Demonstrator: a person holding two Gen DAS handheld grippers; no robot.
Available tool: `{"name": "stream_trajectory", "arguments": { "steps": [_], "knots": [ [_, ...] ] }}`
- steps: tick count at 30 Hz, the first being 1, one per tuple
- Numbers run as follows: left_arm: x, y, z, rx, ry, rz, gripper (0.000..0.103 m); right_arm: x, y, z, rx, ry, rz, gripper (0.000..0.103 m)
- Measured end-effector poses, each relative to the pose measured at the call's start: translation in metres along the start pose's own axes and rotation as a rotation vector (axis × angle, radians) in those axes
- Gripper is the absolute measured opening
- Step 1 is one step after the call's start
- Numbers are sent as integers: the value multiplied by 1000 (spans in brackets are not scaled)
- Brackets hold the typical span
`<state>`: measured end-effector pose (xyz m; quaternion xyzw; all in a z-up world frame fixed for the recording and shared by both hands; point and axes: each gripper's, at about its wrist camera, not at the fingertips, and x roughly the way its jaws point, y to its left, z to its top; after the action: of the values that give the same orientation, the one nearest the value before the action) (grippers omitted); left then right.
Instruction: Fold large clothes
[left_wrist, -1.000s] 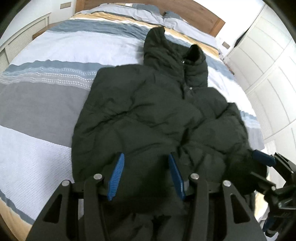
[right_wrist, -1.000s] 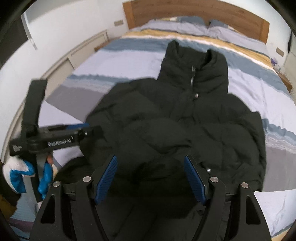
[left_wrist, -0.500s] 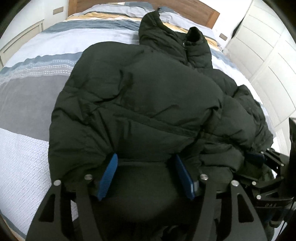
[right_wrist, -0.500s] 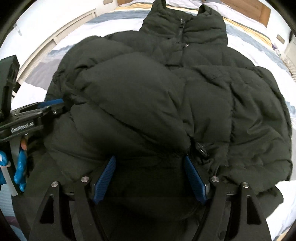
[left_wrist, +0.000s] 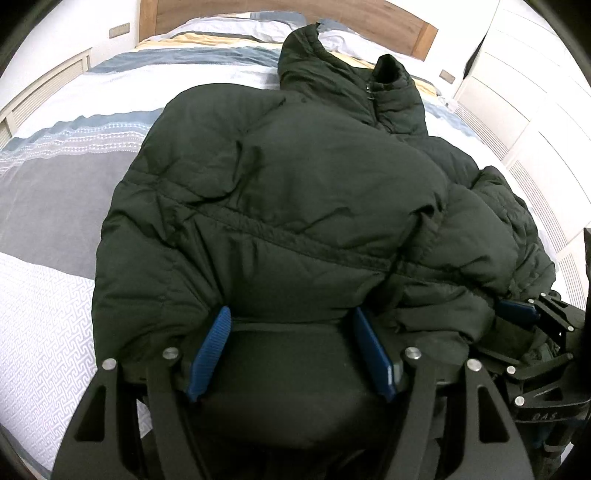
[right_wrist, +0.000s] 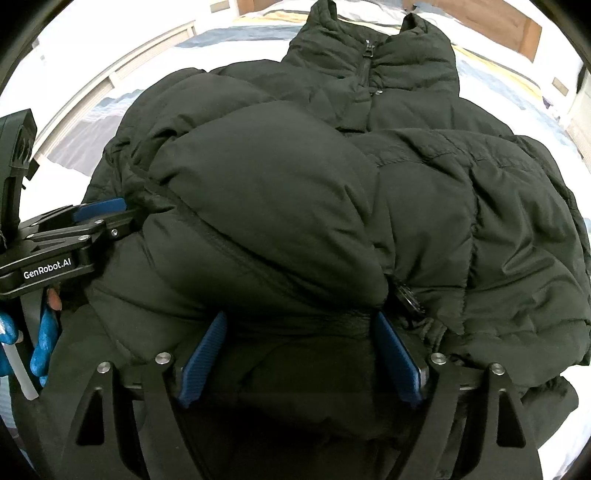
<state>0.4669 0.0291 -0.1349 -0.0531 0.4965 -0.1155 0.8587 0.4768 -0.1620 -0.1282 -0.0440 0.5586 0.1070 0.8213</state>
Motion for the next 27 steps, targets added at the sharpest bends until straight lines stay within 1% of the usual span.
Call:
{"name": "stream_trajectory", "arguments": {
  "steps": [5,9,17,19,22,24,27],
  "knots": [
    [-1,-1,0,2,1,9,68,0,7,2,7,0,-4,85],
    [-4,-2,-1,1,3,18,68,-5,8,0,4,6,-14,85],
    [-17,-1,5,-12,26,29,69,-32,12,-4,-8,26,-25,85],
    [-28,1,11,-30,13,45,69,-49,13,-3,-14,-2,-21,85],
    [-47,8,27,-59,-55,57,69,-74,13,4,-20,-76,-7,85],
    [-51,12,42,-66,-80,68,69,-84,14,11,-34,-118,-20,85],
    [-44,13,65,-52,-92,85,69,-83,13,28,-36,-149,-13,85]
  ]
}}
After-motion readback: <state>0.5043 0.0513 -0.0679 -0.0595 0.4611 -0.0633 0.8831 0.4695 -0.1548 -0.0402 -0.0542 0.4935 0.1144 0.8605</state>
